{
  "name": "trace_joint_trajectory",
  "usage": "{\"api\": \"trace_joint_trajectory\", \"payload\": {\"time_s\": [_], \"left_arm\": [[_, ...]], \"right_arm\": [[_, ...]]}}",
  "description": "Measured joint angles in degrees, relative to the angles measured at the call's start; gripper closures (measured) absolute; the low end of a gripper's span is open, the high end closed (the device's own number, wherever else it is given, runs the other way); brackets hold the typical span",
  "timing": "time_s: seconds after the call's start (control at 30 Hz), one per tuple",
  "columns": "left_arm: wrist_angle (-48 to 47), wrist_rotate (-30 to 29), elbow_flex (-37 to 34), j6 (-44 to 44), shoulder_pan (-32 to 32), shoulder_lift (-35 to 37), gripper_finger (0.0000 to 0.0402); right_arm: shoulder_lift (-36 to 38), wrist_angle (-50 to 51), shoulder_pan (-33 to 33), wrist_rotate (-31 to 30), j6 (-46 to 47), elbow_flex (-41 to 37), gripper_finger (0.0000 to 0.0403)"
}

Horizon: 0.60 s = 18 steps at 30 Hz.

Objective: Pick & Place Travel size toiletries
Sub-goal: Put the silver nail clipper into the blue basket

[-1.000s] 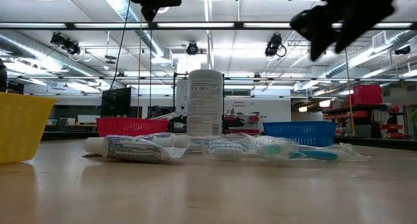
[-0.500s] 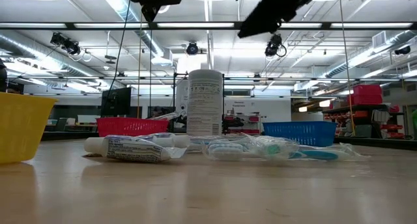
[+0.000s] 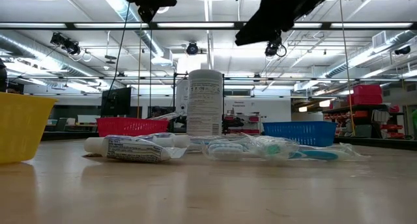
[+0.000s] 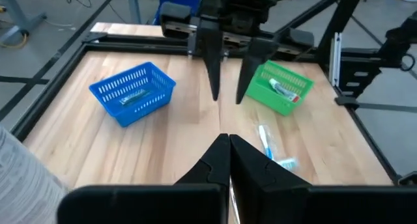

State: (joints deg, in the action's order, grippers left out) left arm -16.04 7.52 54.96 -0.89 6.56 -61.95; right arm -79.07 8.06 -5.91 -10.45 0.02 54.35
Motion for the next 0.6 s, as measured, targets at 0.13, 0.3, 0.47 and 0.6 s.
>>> {"api": "trace_joint_trajectory", "payload": {"time_s": [0.13, 0.3, 0.47, 0.6], "left_arm": [[-1.6, -2.9, 0.0, -0.4, -1.0, 0.0, 0.0393], [-1.7, -2.5, 0.0, -2.3, -2.5, 0.0, 0.0393], [-2.4, -5.2, 0.0, -1.9, -4.4, 0.0, 0.0396], [-3.6, -5.2, 0.0, -1.8, -5.4, 0.0, 0.0391]], "right_arm": [[0.0, -3.5, 0.0, 0.0, 2.4, -2.8, 0.0273], [0.0, -3.7, 0.0, 0.0, 4.1, -3.6, 0.0263], [0.0, -3.7, 0.0, 0.0, 4.1, -3.6, 0.0254], [0.0, -3.7, 0.0, 0.0, 4.1, -3.6, 0.0251]]}}
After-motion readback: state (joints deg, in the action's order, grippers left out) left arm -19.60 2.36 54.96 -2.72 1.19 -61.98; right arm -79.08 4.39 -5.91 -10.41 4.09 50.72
